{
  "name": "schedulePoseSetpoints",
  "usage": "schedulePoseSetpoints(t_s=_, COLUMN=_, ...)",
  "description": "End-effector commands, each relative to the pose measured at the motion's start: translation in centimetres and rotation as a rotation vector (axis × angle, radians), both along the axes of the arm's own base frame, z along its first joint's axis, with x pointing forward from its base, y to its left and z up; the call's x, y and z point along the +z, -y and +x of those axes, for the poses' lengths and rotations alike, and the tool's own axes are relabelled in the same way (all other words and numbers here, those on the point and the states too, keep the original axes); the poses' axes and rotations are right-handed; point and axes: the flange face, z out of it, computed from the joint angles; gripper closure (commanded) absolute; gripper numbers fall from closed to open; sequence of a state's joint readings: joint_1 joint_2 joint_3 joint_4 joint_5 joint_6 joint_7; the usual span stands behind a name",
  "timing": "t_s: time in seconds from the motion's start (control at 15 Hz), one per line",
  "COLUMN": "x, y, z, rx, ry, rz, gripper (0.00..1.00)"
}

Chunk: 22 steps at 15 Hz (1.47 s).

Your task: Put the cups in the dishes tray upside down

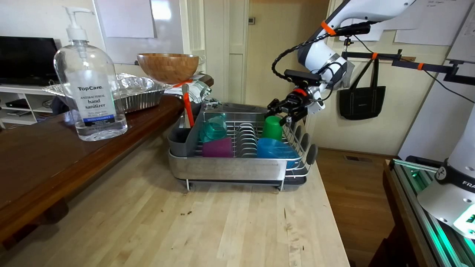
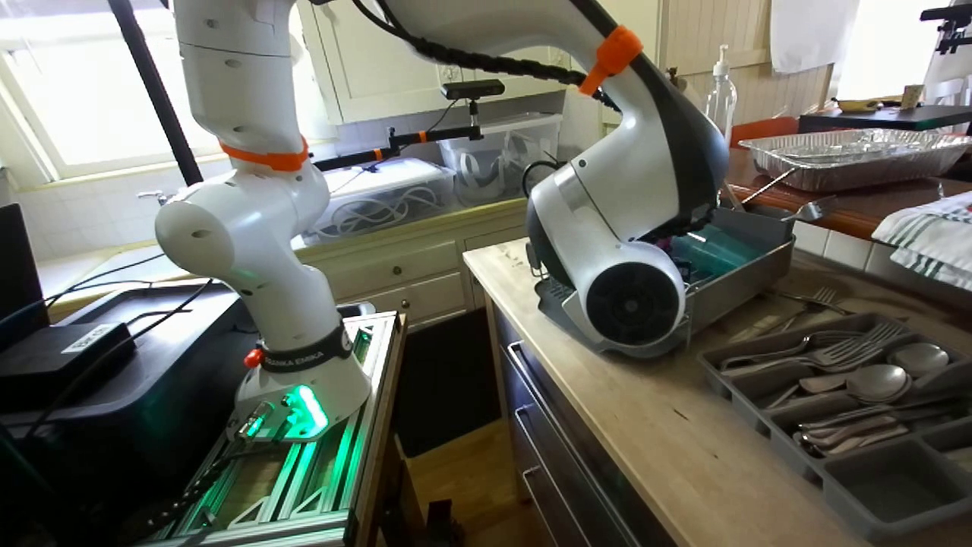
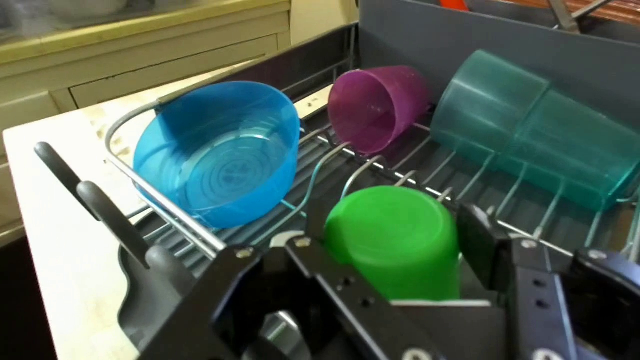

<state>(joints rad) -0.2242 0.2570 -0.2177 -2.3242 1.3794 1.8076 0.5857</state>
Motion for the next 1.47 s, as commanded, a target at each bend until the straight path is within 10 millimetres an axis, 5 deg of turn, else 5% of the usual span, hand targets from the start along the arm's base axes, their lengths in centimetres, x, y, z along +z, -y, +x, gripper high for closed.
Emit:
schedulePoseSetpoints(t_s=0.0, x=-1.1, y=1.0, z=1.0, rx=-0.069, ry=-0.008, rz=0.079, gripper=0.58)
schedulePoseSetpoints(t_s=0.13, x=-1.3, y=1.1, z=1.5, rx=-0.082, ry=-0.027, rz=0.104, gripper=0.58)
schedulePoseSetpoints(t_s=0.2, x=-1.2, y=1.1, z=1.7, rx=-0.075, ry=-0.036, rz=0.098, gripper=0.08)
schedulePoseSetpoints(t_s=0.33, x=-0.9, y=1.2, z=1.9, rx=-0.068, ry=-0.053, rz=0.093, gripper=0.01)
schedulePoseSetpoints(t_s=0.87, x=5.0, y=2.9, z=0.4, rx=0.012, ry=0.003, rz=-0.164, gripper=0.01)
schedulePoseSetpoints(t_s=1.4, x=11.8, y=-1.1, z=0.3, rx=0.081, ry=0.216, rz=-0.505, gripper=0.00)
